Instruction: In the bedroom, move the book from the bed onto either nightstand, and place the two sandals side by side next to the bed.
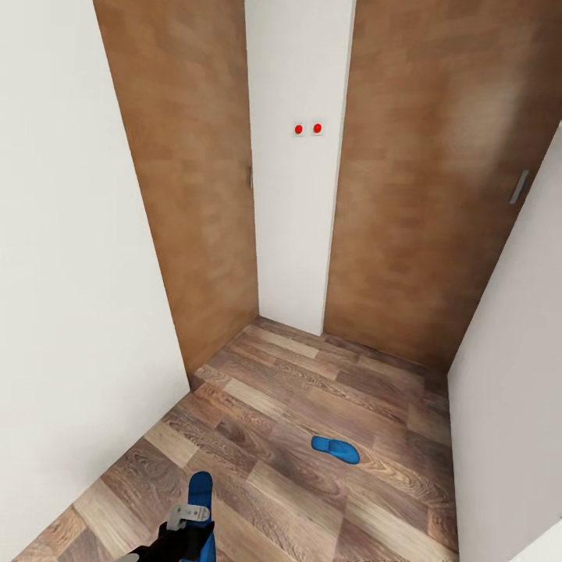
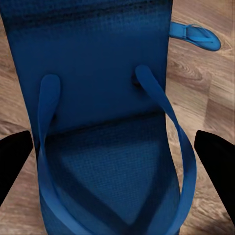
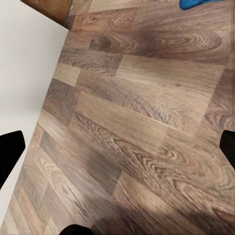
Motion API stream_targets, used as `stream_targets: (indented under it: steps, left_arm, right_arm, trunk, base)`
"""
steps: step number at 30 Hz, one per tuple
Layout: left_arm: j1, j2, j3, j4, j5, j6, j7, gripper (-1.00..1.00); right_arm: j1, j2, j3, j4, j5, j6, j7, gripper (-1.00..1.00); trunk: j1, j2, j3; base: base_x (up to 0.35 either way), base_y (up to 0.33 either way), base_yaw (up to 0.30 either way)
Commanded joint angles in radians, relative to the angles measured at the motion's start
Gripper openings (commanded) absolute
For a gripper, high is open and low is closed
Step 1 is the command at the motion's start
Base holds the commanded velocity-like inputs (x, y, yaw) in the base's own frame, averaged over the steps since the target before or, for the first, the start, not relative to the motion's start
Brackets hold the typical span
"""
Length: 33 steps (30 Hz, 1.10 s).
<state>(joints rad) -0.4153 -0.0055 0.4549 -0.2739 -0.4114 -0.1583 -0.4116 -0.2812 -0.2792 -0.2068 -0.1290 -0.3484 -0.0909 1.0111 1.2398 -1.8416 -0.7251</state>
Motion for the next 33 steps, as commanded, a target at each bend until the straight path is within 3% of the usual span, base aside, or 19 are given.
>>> stream_targets:
  steps: [1, 17, 33]
  left_arm:
    - [0.0, -0.001, 0.008, -0.001, -0.01, -0.004, -0.004, -1.0]
    - [0.0, -0.001, 0.008, -0.001, -0.01, -0.004, -0.004, -1.0]
    - [0.0, -0.001, 0.008, -0.001, -0.01, -0.004, -0.004, -1.0]
  right_arm:
    - [-0.001, 0.0, -0.005, 0.002, 0.006, -0.007, 0.003, 1.0]
    - [-0.001, 0.0, -0.005, 0.002, 0.007, -0.007, 0.003, 1.0]
    - [-0.001, 0.002, -0.005, 0.001, 0.008, -0.007, -0.002, 1.0]
  trunk:
    - [0.0, 0.0, -0.001]
    - [0.0, 0.0, -0.001]
    - [0.0, 0.0, -0.001]
  base:
    - [0.004, 0.0, -0.22]
    - [0.002, 0.0, -0.271]
    - [0.23, 0.0, -0.021]
